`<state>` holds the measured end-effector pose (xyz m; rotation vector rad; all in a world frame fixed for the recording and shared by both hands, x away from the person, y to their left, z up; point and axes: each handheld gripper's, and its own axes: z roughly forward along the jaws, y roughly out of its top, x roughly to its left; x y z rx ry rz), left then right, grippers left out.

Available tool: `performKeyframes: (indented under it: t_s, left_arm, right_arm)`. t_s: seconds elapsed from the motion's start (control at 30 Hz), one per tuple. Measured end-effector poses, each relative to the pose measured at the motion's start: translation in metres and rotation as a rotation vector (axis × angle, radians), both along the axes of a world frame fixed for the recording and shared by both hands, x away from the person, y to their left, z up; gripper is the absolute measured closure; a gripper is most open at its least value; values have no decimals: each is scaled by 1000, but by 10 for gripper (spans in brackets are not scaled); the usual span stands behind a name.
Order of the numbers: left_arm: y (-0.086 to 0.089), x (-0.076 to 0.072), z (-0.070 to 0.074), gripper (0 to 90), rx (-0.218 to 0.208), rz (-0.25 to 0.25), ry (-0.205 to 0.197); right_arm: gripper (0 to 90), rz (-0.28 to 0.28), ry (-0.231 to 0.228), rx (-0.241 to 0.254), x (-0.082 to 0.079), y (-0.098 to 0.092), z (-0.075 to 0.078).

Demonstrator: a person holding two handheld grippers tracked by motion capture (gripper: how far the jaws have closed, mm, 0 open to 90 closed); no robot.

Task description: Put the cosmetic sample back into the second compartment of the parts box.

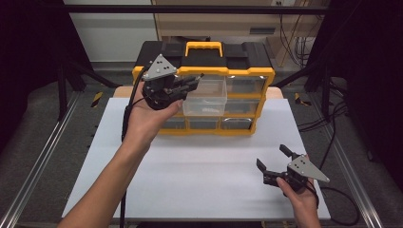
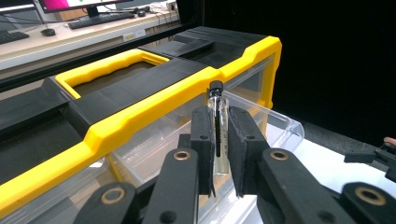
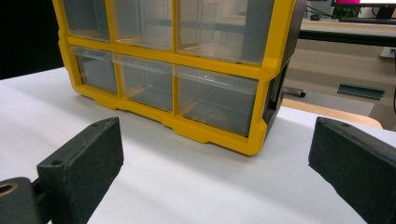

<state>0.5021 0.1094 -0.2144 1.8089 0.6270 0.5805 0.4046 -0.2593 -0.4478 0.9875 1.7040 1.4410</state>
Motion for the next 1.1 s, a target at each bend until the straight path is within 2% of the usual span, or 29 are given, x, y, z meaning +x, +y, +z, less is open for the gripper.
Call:
performKeyframes:
  t_s: [0.53, 0.8, 1.1]
  left_arm:
    - [-5, 4, -12, 806, 6, 9, -2]
    - [-5, 6, -14, 806, 0, 12, -4]
    - [-8, 8, -16, 806, 11, 11, -2]
  right_arm:
    - [36, 1, 2, 0, 0, 0, 0]
    - [36, 2, 1, -4, 0, 1, 0]
    - [36, 3, 0, -3, 0, 0, 0]
